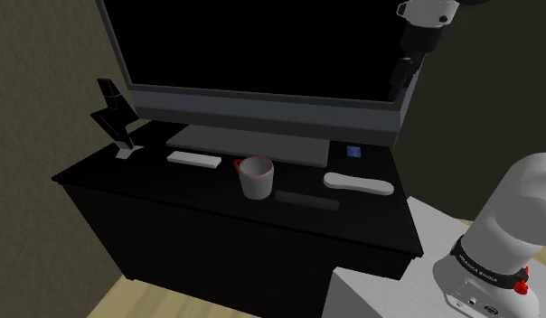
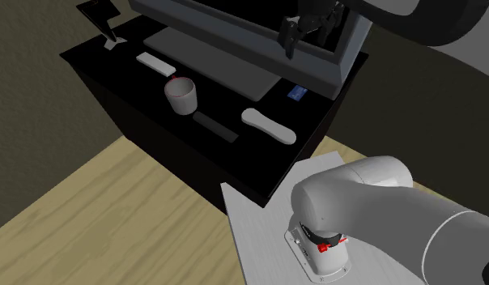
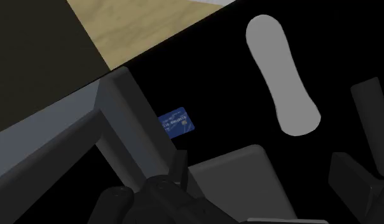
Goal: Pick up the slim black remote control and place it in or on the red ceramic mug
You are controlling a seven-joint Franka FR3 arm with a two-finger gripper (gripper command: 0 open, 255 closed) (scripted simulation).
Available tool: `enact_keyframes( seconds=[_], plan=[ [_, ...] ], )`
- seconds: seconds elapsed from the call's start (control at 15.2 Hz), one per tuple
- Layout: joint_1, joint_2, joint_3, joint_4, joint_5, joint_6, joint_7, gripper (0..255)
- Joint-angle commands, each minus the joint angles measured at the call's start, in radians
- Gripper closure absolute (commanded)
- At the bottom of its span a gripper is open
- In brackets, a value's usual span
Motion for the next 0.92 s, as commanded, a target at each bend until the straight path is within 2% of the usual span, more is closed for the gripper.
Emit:
enact_keyframes(
  seconds=[0.0, 0.86],
  plan=[
    [0.0, 0.0, 0.0, 0.0, 0.0, 0.0, 0.0, 0],
    [0.117, 0.242, 0.144, -0.118, 0.076, 0.306, 0.068, 0]
  ],
)
